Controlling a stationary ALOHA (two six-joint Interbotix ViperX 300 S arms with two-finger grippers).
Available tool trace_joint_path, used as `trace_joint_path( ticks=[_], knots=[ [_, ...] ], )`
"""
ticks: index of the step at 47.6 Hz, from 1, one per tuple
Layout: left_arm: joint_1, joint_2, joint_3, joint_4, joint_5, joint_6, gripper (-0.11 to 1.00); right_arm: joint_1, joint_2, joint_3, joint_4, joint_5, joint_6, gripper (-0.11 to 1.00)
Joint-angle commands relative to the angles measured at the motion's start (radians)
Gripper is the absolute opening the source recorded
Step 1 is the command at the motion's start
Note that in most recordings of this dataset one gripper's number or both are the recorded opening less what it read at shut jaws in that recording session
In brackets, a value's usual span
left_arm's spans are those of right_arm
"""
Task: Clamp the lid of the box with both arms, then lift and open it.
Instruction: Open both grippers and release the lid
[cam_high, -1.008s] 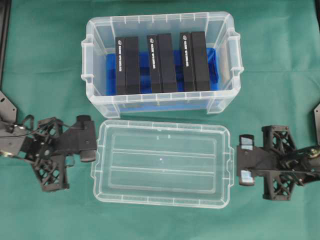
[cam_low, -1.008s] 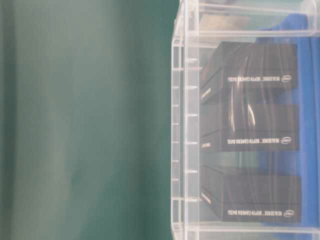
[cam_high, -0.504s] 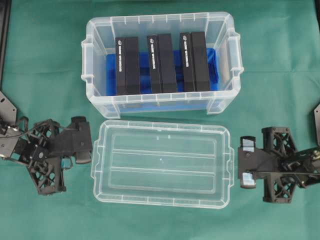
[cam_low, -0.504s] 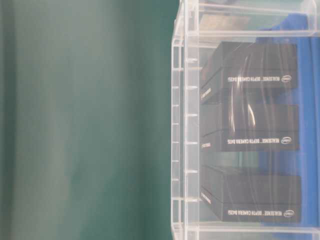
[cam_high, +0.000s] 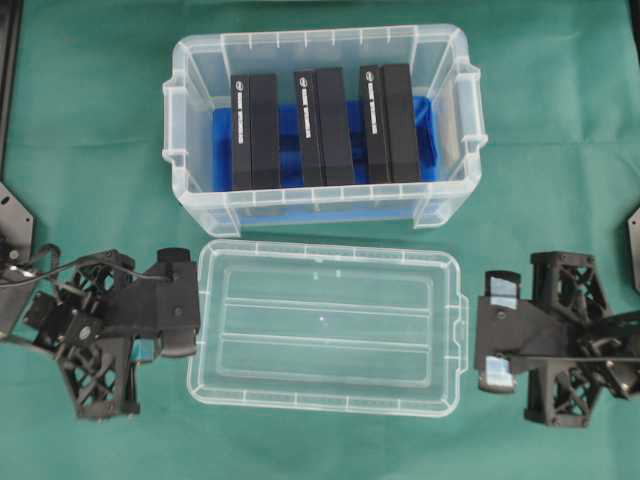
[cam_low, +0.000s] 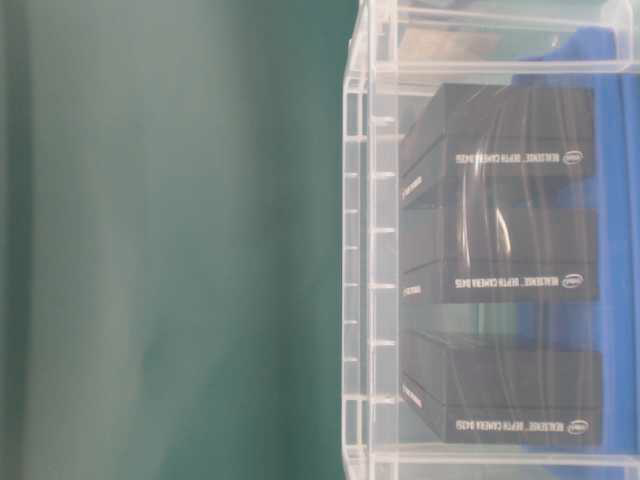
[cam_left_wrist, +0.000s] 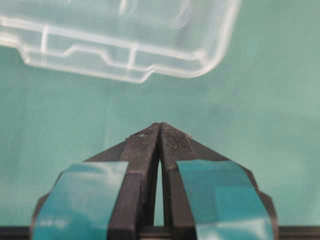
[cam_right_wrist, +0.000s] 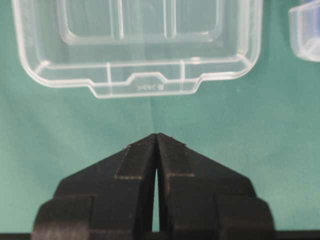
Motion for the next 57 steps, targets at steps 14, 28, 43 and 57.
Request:
trace_joint_path(
  ticks=[14, 28, 43, 57],
  knots=[
    [-0.023, -0.054, -0.199, 0.023, 0.181, 0.002, 0.02, 0.029, -0.028, -0.164, 0.0, 0.173, -0.002, 0.0],
    [-0.023, -0.048, -0.209, 0.029, 0.179, 0.005, 0.02, 0.034, -0.029, -0.17, -0.003, 0.17, -0.003, 0.0],
    [-0.021, -0.083, -0.236, 0.172, 0.1, 0.061, 0.02, 0.032, -0.091, -0.172, -0.137, 0.075, -0.012, 0.0],
    [0.08, -0.14, -0.232, 0.298, 0.035, 0.083, 0.02, -0.023, -0.198, -0.155, -0.374, 0.018, -0.014, 0.0]
  ],
)
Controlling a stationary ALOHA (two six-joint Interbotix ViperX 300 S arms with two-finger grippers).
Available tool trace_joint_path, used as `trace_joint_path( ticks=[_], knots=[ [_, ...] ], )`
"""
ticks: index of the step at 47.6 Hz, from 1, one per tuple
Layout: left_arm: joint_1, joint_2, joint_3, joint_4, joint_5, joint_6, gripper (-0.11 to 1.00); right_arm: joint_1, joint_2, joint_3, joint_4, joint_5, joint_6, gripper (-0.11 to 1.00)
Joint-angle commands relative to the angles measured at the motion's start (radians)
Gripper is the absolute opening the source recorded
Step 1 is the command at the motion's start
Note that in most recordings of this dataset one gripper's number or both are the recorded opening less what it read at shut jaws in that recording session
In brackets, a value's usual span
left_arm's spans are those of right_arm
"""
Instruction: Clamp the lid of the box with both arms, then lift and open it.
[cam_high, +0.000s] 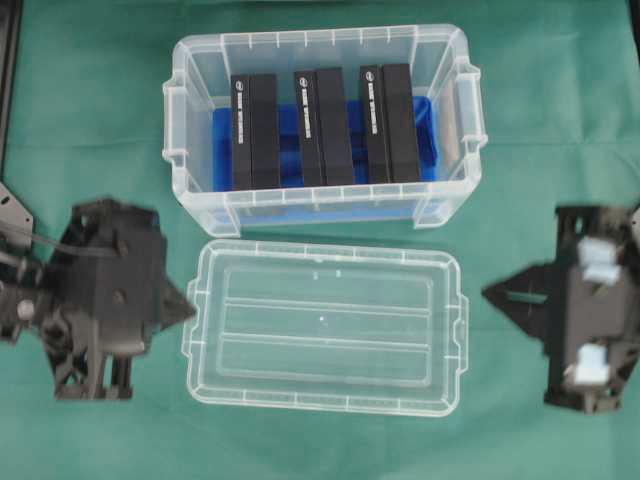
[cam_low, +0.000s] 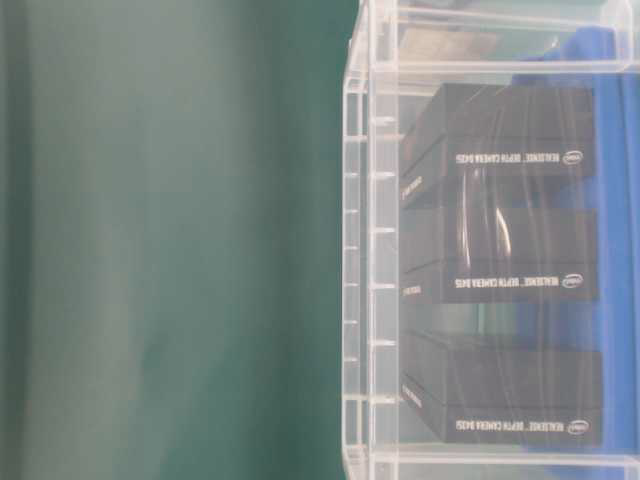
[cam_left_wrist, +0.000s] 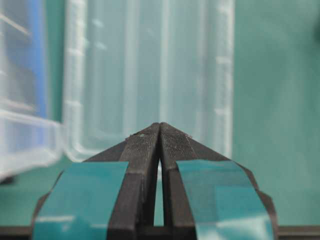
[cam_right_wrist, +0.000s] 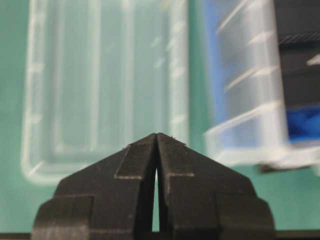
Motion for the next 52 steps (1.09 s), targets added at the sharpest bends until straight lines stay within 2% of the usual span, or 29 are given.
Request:
trace_joint_path(
  ticks=[1, 8, 16, 22, 30, 45, 52],
  knots=[
    [0.051, -0.028, -0.018, 0.018, -0.032, 0.014, 0.02, -0.034, -0.043, -0.006, -0.086, -0.029, -0.002, 0.0],
    [0.135, -0.041, -0.012, 0.023, -0.097, 0.06, 0.02, -0.097, -0.077, 0.011, -0.186, -0.087, -0.003, 0.0],
    [0.218, -0.06, -0.011, 0.023, -0.175, 0.138, 0.02, -0.186, -0.118, 0.028, -0.242, -0.144, -0.005, 0.0],
    [0.279, -0.083, -0.008, 0.023, -0.236, 0.199, 0.02, -0.25, -0.156, 0.043, -0.247, -0.195, -0.058, 0.0],
    [0.37, -0.13, 0.025, 0.023, -0.324, 0.245, 0.02, -0.333, -0.195, 0.063, -0.247, -0.285, -0.118, 0.0],
    [0.477, -0.249, 0.098, 0.021, -0.453, 0.273, 0.02, -0.529, -0.227, 0.117, -0.247, -0.422, -0.137, 0.0],
    [0.528, -0.288, 0.13, 0.021, -0.485, 0.27, 0.02, -0.595, -0.245, 0.155, -0.247, -0.497, -0.143, 0.0]
  ],
)
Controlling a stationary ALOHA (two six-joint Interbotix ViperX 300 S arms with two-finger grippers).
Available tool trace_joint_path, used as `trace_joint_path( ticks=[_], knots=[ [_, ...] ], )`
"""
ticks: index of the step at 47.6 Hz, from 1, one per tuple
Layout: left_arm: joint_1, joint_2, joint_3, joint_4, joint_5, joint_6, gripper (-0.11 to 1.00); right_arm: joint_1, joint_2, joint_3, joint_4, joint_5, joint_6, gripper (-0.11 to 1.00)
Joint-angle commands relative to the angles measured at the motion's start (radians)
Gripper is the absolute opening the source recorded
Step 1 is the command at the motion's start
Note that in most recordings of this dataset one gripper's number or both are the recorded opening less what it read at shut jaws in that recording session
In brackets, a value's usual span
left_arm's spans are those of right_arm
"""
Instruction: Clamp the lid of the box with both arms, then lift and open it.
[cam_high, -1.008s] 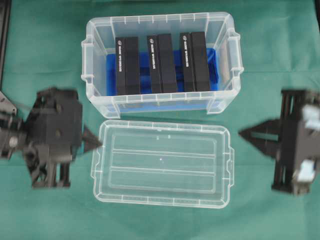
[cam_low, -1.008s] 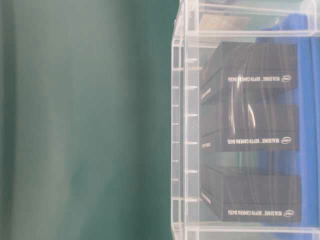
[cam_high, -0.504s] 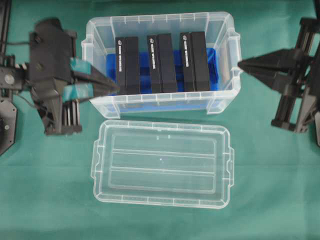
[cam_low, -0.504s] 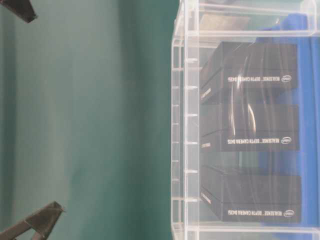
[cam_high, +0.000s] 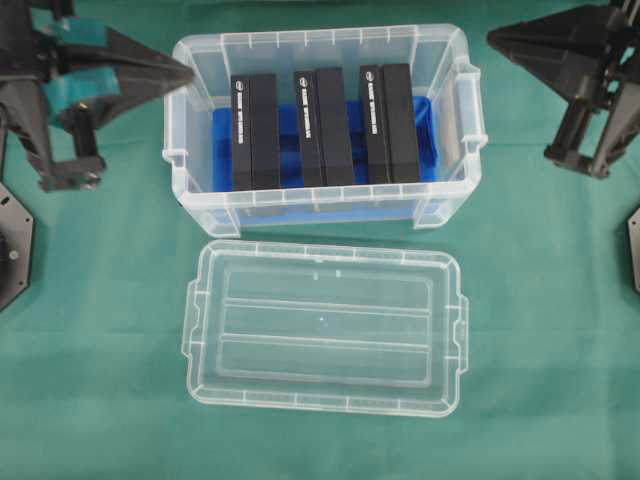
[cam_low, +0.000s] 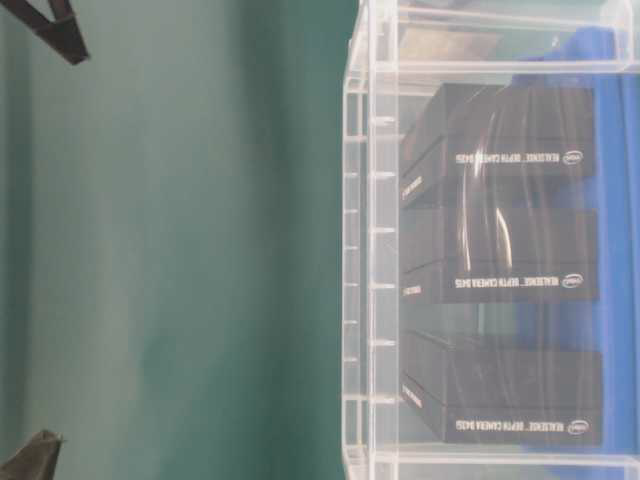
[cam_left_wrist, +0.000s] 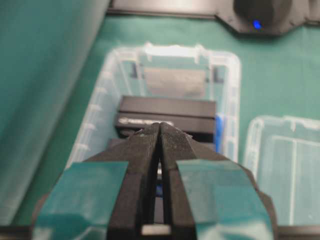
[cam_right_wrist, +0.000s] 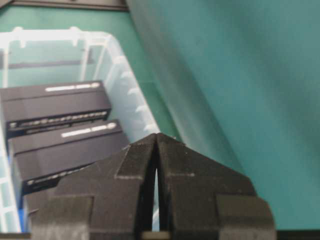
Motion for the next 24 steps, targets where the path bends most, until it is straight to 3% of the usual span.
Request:
trace_joint_path(
  ticks=[1, 13, 24],
  knots=[
    [0.034, -0.023, 0.005, 0.005, -0.028, -0.003, 0.02, -0.035, -0.015, 0.006, -0.006, -0.041, -0.006, 0.0],
    [0.109, -0.038, 0.041, 0.003, -0.083, -0.003, 0.02, -0.078, -0.037, 0.035, -0.005, -0.071, -0.021, 0.0],
    [0.124, -0.032, 0.043, 0.0, -0.087, -0.005, 0.02, -0.078, -0.038, 0.048, -0.005, -0.071, -0.021, 0.0]
  ],
)
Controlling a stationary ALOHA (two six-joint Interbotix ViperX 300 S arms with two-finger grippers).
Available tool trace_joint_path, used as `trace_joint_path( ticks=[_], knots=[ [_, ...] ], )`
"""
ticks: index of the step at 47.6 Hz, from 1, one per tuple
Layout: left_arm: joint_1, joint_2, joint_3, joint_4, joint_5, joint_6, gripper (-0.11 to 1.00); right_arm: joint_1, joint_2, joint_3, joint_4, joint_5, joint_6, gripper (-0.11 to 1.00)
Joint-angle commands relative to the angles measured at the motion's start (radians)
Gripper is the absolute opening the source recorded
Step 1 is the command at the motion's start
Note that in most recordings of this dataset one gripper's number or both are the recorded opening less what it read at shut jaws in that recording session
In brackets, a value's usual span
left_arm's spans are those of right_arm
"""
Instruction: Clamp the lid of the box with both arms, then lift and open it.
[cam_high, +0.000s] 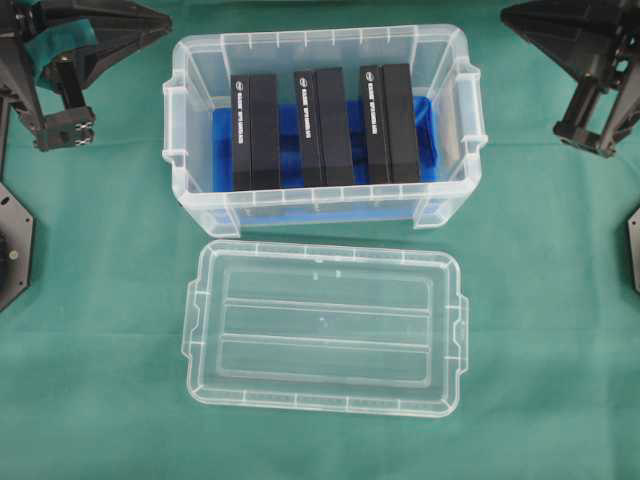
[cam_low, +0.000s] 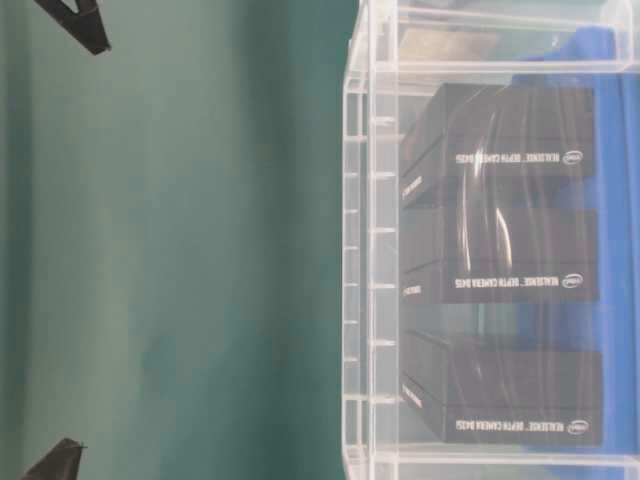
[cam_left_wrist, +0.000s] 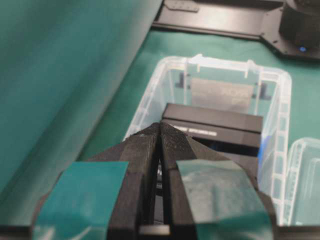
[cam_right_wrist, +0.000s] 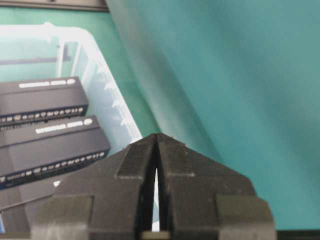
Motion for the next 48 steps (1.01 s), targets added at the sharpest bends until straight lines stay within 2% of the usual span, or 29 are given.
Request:
trace_joint_path(
  ticks=[1, 20, 26, 34, 48],
  knots=[
    [0.003, 0.0, -0.011, -0.002, -0.011, -0.002, 0.02, -0.002, -0.002, -0.008, -0.005, -0.005, 0.002, 0.0],
    [0.002, -0.006, -0.008, -0.003, -0.005, -0.003, 0.02, -0.002, -0.002, -0.006, -0.002, -0.014, 0.002, 0.0],
    [-0.012, -0.008, -0.006, -0.003, -0.005, -0.003, 0.02, -0.002, -0.002, -0.006, 0.017, -0.029, 0.002, 0.0],
    [-0.058, -0.023, 0.005, -0.003, -0.005, -0.003, 0.02, 0.017, -0.002, 0.0, 0.044, -0.048, 0.002, 0.0],
    [-0.158, -0.072, 0.038, -0.003, -0.005, -0.005, 0.02, 0.115, -0.002, 0.008, 0.061, -0.052, 0.002, 0.0]
  ],
)
